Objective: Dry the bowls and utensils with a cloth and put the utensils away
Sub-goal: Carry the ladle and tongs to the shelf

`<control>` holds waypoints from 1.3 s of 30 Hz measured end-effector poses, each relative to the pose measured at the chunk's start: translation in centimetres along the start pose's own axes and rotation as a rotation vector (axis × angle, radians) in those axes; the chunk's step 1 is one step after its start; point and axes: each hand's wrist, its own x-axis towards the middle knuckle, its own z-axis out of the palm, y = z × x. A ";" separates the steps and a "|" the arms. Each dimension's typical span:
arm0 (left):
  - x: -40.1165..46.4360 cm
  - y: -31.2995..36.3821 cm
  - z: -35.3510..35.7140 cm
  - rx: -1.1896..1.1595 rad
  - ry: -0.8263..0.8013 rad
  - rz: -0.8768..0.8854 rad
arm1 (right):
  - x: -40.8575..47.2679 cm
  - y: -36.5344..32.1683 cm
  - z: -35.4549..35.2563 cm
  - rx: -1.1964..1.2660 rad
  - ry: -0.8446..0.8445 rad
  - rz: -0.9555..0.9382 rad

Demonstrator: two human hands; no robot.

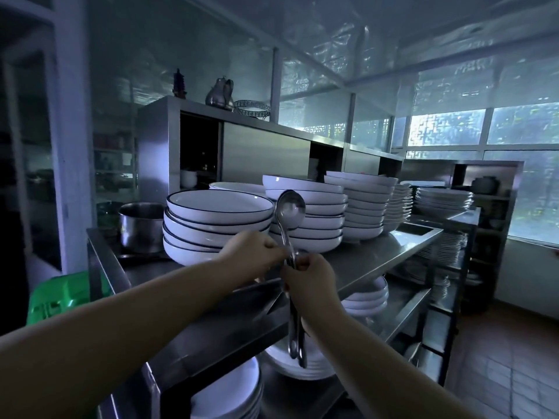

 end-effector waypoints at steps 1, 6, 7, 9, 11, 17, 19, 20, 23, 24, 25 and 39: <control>0.3 0.3 0.3 -0.044 -0.005 -0.034 | 0.0 -0.2 0.3 -0.007 -0.012 -0.014; 1.5 0.8 0.8 -0.292 0.047 -0.150 | -0.1 -0.4 1.6 0.058 -0.024 -0.026; 1.7 0.9 0.6 -0.324 0.046 -0.167 | -0.2 -0.4 1.7 0.062 -0.032 -0.038; 2.2 0.8 0.2 -0.336 0.027 -0.177 | -0.3 -0.7 1.6 0.030 -0.084 -0.073; 2.6 0.7 -0.2 -0.316 0.001 -0.190 | -0.4 -1.0 1.3 -0.003 -0.157 -0.098; 3.4 0.4 -0.8 -0.177 -0.080 -0.206 | 0.3 -1.1 -0.3 -0.150 -0.331 -0.153; 3.6 0.3 -0.7 -0.153 -0.095 -0.225 | 0.7 -0.8 -1.2 -0.187 -0.374 -0.174; 3.5 0.4 -0.6 -0.088 -0.104 -0.226 | 1.0 -0.5 -1.7 -0.208 -0.367 -0.192; 3.3 -0.1 -0.2 0.042 -0.107 -0.130 | 2.2 0.4 -3.8 -0.256 -0.178 -0.258; 3.2 -0.2 0.0 0.070 -0.111 -0.108 | 2.8 0.6 -4.6 -0.240 -0.122 -0.257; 3.0 -0.6 0.2 0.099 -0.124 -0.091 | 3.3 0.8 -5.4 -0.207 -0.086 -0.246; 1.2 -2.2 2.9 0.578 -0.148 -0.059 | 5.7 4.1 -7.4 -0.160 0.044 -0.155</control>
